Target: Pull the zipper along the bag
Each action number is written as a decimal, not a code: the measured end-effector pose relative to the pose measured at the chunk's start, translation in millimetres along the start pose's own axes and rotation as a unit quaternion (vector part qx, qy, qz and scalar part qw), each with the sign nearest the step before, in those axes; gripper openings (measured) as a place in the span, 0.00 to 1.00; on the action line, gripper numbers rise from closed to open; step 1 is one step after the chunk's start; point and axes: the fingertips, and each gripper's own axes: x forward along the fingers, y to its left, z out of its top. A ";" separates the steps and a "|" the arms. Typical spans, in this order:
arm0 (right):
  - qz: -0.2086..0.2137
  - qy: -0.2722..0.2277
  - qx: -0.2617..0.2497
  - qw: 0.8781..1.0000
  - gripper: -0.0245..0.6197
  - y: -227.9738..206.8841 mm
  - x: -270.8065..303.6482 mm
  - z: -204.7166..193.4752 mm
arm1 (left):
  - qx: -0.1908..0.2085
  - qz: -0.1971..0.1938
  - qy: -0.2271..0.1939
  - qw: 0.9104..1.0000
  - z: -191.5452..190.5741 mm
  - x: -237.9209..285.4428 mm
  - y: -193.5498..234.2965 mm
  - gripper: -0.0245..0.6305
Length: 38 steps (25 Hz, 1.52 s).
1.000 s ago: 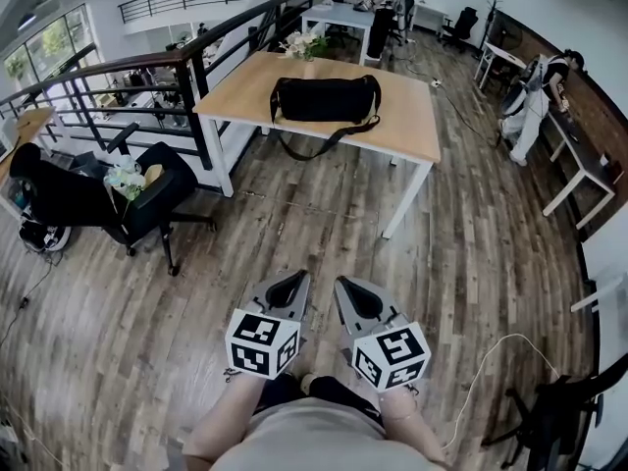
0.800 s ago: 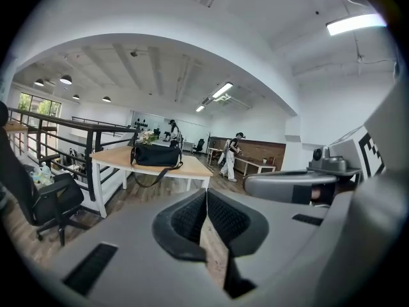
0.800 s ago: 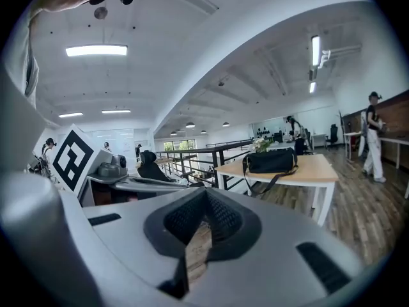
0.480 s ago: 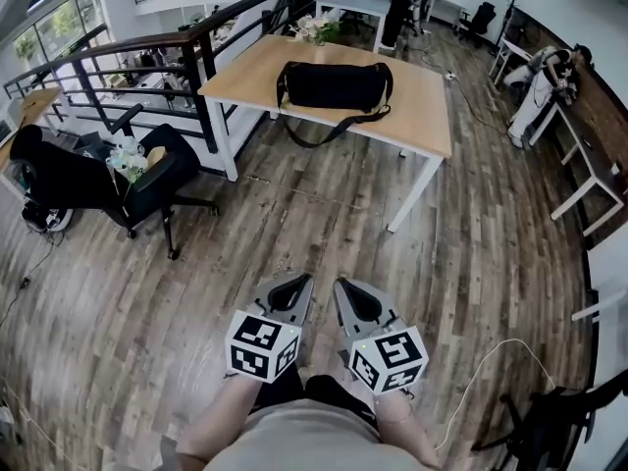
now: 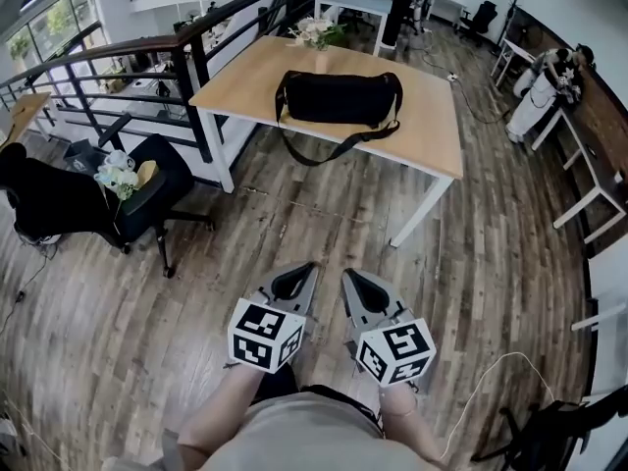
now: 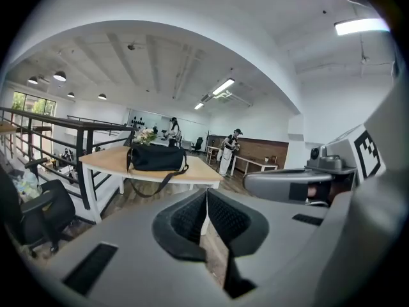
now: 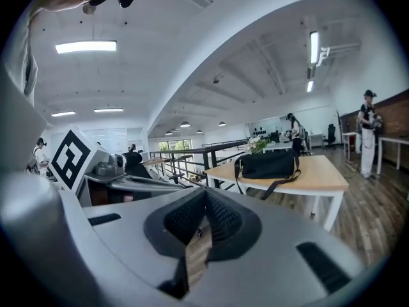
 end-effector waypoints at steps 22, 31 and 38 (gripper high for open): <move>-0.021 0.021 -0.001 1.000 0.05 -64.2 189.6 53.2 | -0.009 -0.040 0.013 0.999 66.8 126.2 164.8 0.07; -0.003 0.013 -0.014 1.000 0.05 -119.2 259.2 71.9 | -0.007 -0.011 0.008 1.000 85.8 187.8 211.2 0.07; -0.001 0.003 -0.027 1.000 0.05 -198.0 312.0 112.5 | 0.011 -0.012 -0.010 1.000 132.7 273.2 231.5 0.07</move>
